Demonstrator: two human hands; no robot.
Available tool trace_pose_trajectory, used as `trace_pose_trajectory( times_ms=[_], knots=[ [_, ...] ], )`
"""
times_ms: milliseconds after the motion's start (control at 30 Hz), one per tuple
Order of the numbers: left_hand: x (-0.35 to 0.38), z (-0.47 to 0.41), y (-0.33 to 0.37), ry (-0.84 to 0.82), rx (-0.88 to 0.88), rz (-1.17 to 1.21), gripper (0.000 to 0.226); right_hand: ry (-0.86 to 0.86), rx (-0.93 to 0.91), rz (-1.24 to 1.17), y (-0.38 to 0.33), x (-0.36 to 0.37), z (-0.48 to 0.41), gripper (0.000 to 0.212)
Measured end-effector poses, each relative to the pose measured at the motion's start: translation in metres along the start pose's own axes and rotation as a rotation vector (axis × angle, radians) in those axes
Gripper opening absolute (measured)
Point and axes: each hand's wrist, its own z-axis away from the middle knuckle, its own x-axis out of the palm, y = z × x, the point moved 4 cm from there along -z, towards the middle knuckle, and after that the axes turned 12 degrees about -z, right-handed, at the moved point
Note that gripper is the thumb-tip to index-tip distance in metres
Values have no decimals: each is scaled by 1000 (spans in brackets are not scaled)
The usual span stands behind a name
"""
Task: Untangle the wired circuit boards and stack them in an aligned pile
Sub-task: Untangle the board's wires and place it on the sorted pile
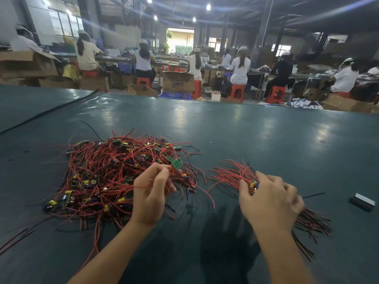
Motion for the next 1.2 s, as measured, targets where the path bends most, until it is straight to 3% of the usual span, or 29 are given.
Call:
trace_pose_trajectory(
  times_ms=[67, 167, 233, 367, 467, 633, 767, 833, 967, 1033, 1100, 1200],
  knots=[
    [5, 5, 5, -76, 61, -62, 31, 49, -130, -302, -19, 0, 10, 33],
    [14, 10, 11, -208, 179, -182, 21, -280, -43, -1020, -47, 23, 24, 52],
    [19, 13, 13, -311, 290, -288, 16, -456, 24, -1207, -57, 38, 32, 59],
    [20, 14, 10, -397, 424, -493, 7, -522, -28, -1298, -57, 47, 35, 31],
    [17, 10, 4, -369, 405, -542, 17, -403, -42, -1326, -51, 46, 28, 37],
    [-1, -4, -11, -193, 66, -368, 28, -225, -132, -1489, -48, 24, 19, 17],
    [-22, -16, -23, 33, -126, -337, 18, -89, -314, -1479, -50, 7, 23, 12],
    [-29, -18, -24, 103, -181, -365, 4, -98, -344, -1442, -52, 8, 24, 10],
    [-28, -18, -4, 217, -221, -176, 11, -180, -287, -1411, -55, 16, 25, 19],
    [-17, -15, 10, 122, -177, -157, 10, -182, -230, -1381, -53, 23, 24, 20],
    [1, -10, 17, -146, -164, -194, 21, -167, -190, -1349, -51, 28, 23, 21],
    [24, 7, 12, -730, -491, -49, 34, -192, -140, -1373, -51, 32, 26, 28]
  ],
)
